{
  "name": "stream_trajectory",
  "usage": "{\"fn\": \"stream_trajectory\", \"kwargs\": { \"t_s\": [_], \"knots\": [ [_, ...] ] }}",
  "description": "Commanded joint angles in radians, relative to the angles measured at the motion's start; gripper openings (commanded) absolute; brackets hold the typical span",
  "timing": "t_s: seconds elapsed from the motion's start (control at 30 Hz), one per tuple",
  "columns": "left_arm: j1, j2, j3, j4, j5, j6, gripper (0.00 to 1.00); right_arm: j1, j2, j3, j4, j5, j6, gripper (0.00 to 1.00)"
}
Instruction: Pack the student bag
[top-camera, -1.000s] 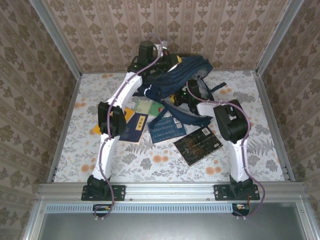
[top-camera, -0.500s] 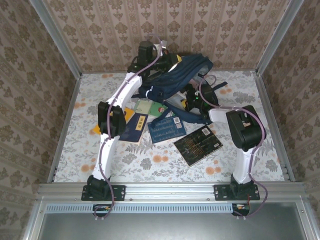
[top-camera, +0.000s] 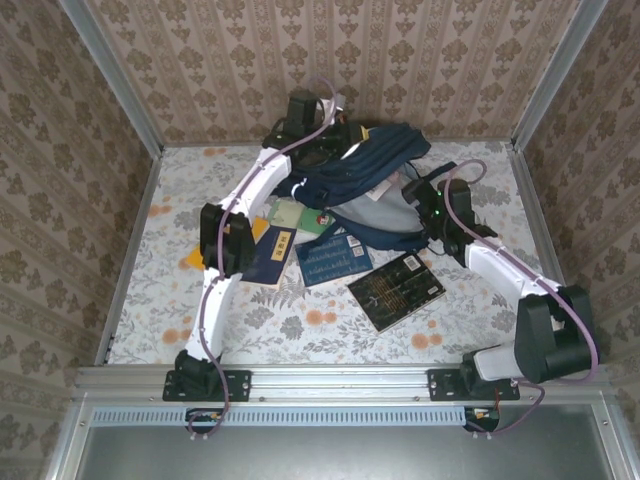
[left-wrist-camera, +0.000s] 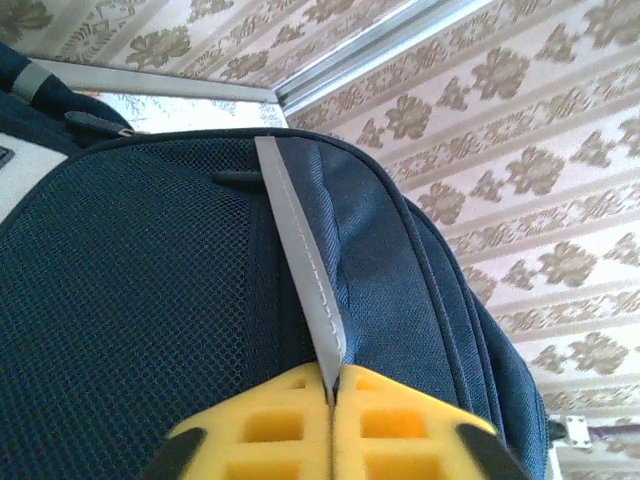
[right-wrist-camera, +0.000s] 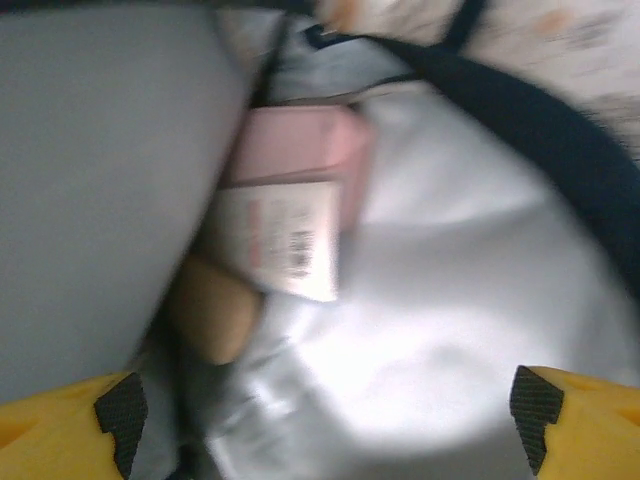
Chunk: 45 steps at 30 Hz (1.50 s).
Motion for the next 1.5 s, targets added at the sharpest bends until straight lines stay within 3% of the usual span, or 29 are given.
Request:
{"fn": "stream_trajectory", "kwargs": {
  "t_s": [0.0,0.1,0.2,0.33,0.5,0.73,0.87,1.17,1.47],
  "knots": [
    [0.008,-0.077,-0.035,-0.069,-0.081,0.096,0.28,0.008,-0.087,0.033,-0.195,0.088,-0.116,0.92],
    [0.007,-0.166,-0.131,-0.076,-0.139,0.137,0.44,0.027,-0.129,0.048,-0.251,0.118,-0.16,0.89],
    [0.017,-0.277,-0.256,-0.089,-0.207,0.181,0.53,0.064,-0.158,0.067,-0.292,0.164,-0.199,0.89],
    [0.04,-0.404,-0.429,-0.12,-0.316,0.224,0.57,0.138,-0.133,0.105,-0.266,0.119,-0.306,0.87],
    [0.161,-0.506,-0.685,-0.11,-0.402,0.18,0.58,0.294,0.088,0.299,-0.341,-0.026,-0.435,0.8],
    [0.295,-0.626,-0.973,-0.005,-0.453,0.096,0.59,0.461,0.458,0.597,-0.454,-0.101,-0.529,0.65],
    [0.323,-0.632,-1.006,-0.008,-0.446,0.102,0.6,0.508,0.632,0.763,-0.499,-0.069,-0.543,0.61],
    [0.297,-0.558,-0.993,0.006,-0.394,0.1,0.6,0.519,0.935,1.091,-0.682,0.087,-0.586,0.54],
    [0.241,-0.46,-0.947,-0.009,-0.373,0.092,0.62,0.499,0.979,1.14,-0.739,0.349,-0.604,0.49]
  ]
}}
